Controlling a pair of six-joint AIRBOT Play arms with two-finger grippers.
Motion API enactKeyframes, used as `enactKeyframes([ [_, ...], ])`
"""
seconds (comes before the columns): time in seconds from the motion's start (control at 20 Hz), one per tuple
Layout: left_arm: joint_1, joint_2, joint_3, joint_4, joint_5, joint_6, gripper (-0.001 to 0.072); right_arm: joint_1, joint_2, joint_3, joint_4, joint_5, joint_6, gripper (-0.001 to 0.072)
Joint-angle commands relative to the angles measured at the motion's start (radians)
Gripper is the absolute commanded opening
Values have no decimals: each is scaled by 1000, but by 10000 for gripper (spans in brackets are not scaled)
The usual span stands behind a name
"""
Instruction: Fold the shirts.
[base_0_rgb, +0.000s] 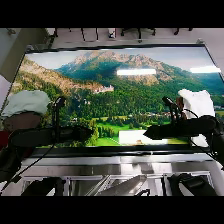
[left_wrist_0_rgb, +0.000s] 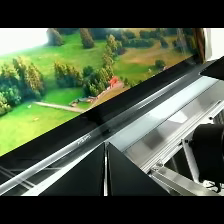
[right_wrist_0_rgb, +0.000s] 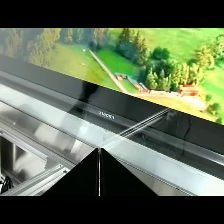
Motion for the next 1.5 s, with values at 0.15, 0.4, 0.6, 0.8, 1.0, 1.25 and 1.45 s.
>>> enactKeyframes([
  [0.15, 1, 1, 0, 8, -5, 0, 15, 1, -3, 0, 0, 0, 0, 31],
  [0.4, 3, 0, 104, 430, -8, -141, 14, 1, -3, 0, 0, 0, 0, 32],
  [0.6, 3, -84, 253, 1075, 23, -222, 620, 1, -3, 0, -3, 80, -21, 32],
  [0.8, 114, -374, 346, 1336, 13, -225, 700, 1, -4, 0, -1, 154, -21, 32],
  [1.0, 336, -753, 516, 1343, -16, -225, 701, 1, -3, 0, 0, 227, -21, 32],
  [1.25, 454, -1102, 781, 1343, -24, -225, 700, 1, -4, 0, -3, 306, -21, 31],
  [1.45, 466, -1231, 904, 1344, 33, -216, 543, 1, -4, 0, -3, 312, -21, 32],
])
